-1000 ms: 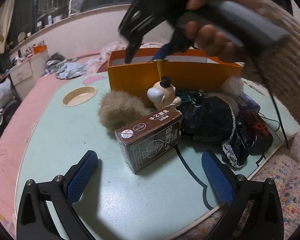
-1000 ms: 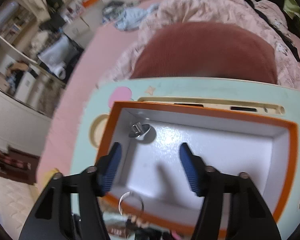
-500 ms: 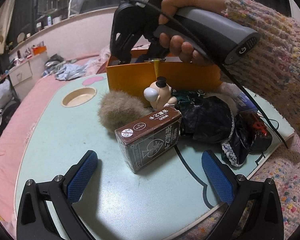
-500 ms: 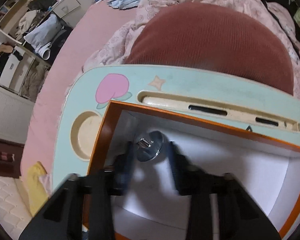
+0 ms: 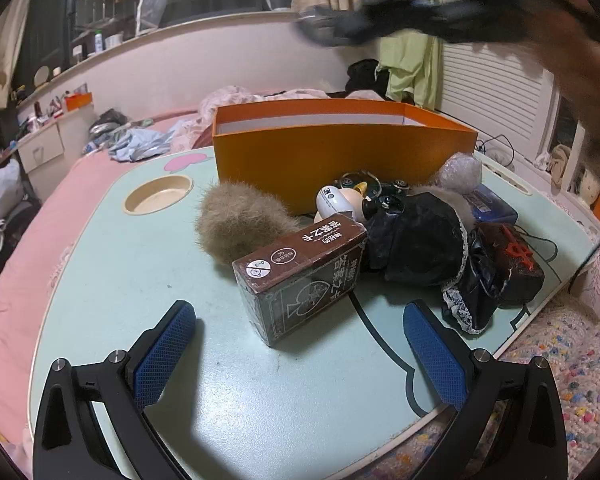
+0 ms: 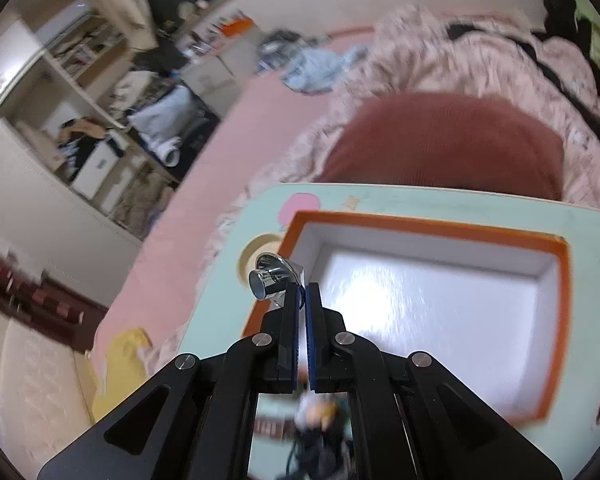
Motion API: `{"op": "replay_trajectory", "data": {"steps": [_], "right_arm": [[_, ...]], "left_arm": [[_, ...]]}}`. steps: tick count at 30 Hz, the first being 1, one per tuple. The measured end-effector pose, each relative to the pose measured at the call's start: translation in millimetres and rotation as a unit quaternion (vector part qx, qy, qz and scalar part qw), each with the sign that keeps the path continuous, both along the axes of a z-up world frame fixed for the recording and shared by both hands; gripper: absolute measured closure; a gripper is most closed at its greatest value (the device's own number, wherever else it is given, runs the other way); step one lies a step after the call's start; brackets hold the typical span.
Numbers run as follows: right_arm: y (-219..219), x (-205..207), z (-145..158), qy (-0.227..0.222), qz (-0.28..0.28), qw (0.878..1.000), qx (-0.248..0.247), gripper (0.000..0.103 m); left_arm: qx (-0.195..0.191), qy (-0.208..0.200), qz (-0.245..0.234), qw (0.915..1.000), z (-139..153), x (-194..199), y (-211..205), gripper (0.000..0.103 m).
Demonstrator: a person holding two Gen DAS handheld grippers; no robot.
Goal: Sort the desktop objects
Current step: 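Lift the metal ring from the box with the right gripper onto the table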
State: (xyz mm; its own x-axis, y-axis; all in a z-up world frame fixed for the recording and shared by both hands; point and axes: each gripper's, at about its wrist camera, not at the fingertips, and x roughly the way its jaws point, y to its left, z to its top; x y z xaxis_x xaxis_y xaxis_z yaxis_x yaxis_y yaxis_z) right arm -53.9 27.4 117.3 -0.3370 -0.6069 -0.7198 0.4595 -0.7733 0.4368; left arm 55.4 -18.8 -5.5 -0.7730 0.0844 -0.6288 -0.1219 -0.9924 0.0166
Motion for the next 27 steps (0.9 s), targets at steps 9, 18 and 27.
{"op": "replay_trajectory", "data": {"steps": [9, 18, 27], "right_arm": [[43.8, 36.4, -46.2, -0.016, -0.016, 1.0, 0.008, 0.098], [93.8, 72.6, -60.2, 0.031, -0.078, 0.995, -0.056, 0.056], [116.2, 122.1, -99.6, 0.103, -0.125, 0.983, 0.09, 0.056]], "left_arm": [[0.0, 0.0, -0.001, 1.0, 0.1, -0.8, -1.1, 0.0], [0.0, 0.0, -0.001, 1.0, 0.4, -0.3, -1.0, 0.0], [-0.001, -0.001, -0.001, 1.0, 0.6, -0.2, -1.6, 0.0]]}}
